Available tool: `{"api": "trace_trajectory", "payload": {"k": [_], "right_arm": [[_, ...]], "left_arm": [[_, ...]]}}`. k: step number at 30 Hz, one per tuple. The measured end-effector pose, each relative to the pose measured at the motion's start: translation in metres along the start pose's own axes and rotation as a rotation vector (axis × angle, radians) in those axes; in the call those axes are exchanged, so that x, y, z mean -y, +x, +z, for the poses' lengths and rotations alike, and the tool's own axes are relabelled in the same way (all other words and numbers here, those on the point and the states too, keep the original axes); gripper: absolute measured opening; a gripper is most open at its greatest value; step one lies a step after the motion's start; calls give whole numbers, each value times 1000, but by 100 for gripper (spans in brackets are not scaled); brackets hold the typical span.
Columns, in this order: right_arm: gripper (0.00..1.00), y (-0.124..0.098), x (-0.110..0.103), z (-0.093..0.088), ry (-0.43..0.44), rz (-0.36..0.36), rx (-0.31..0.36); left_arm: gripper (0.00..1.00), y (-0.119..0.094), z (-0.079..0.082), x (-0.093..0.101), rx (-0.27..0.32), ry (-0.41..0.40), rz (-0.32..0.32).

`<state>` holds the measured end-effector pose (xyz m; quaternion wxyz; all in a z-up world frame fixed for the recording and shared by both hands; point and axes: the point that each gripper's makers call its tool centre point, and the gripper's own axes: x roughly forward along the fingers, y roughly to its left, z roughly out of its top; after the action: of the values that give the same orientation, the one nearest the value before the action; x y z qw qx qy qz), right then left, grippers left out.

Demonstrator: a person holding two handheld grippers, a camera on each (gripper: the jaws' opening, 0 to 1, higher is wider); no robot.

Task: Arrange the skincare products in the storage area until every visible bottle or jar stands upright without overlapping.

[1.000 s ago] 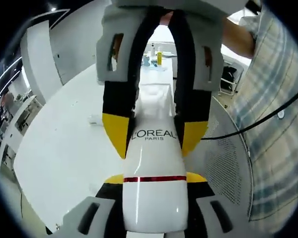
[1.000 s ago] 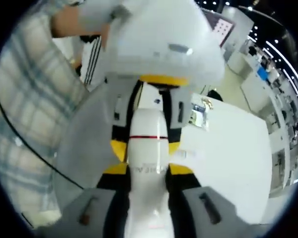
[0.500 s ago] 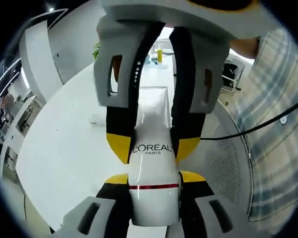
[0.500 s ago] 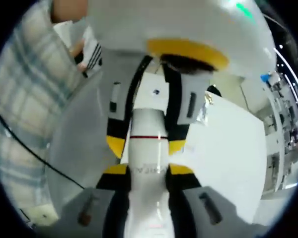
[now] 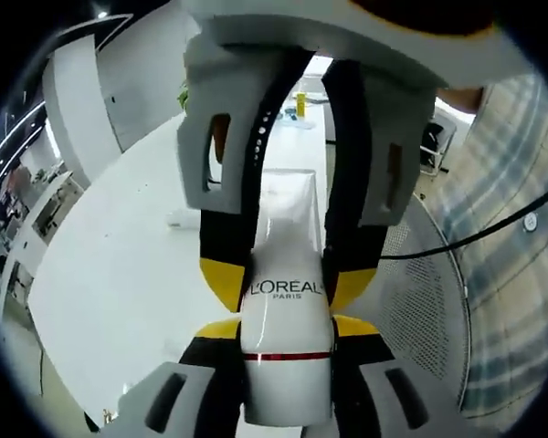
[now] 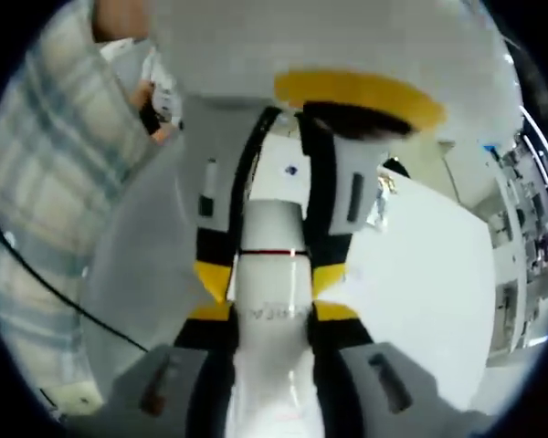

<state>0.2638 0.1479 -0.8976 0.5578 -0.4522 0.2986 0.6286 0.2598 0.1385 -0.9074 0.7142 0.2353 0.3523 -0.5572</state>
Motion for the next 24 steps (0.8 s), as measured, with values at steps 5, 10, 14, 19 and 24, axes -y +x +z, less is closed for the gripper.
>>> {"api": "trace_trajectory", "payload": {"k": [5, 10, 14, 19, 24], "right_arm": [[29, 24, -4, -13, -4, 27, 26], [29, 57, -19, -30, 39, 61, 22], [29, 78, -26, -38, 68, 69, 53], [30, 94, -30, -46, 81, 96, 74], [30, 104, -27, -49, 71, 108, 102]], "left_arm": [[35, 24, -17, -1, -27, -30, 13], [35, 57, -50, 2, -89, -45, -8], [34, 70, -61, 4, -105, -28, -24], [34, 86, -72, 7, -129, -46, -53], [34, 92, -79, 3, -148, -55, -57]]}}
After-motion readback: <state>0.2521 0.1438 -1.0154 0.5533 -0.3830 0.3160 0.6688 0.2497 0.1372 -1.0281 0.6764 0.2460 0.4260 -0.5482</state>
